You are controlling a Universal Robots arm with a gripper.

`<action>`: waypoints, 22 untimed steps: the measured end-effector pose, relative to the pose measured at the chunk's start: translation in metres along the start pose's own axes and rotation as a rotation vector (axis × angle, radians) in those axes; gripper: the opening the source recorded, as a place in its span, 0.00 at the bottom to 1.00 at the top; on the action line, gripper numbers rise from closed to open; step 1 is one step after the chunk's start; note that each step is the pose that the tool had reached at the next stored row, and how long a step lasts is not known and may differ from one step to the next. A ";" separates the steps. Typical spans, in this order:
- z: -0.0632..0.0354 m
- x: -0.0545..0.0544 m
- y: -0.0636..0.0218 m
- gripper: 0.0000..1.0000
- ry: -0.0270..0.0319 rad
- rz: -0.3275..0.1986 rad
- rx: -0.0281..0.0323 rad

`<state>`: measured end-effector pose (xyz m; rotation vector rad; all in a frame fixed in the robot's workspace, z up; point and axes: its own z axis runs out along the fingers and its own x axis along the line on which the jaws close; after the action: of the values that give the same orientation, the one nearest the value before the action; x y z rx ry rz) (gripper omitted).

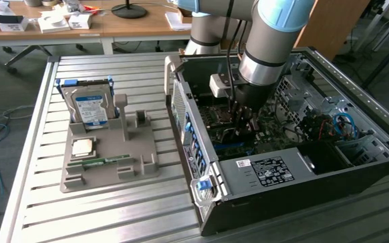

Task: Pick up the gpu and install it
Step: 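Insert the gpu into the slot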

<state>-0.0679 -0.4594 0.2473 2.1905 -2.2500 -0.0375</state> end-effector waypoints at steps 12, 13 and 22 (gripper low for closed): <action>0.0000 0.000 0.0000 0.40 0.0000 0.000 0.0000; -0.0001 0.000 0.0000 0.40 -0.0001 0.000 0.0001; -0.0140 0.000 0.0003 0.40 0.0000 0.000 0.0000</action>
<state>-0.0680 -0.4594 0.2613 2.1905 -2.2500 -0.0375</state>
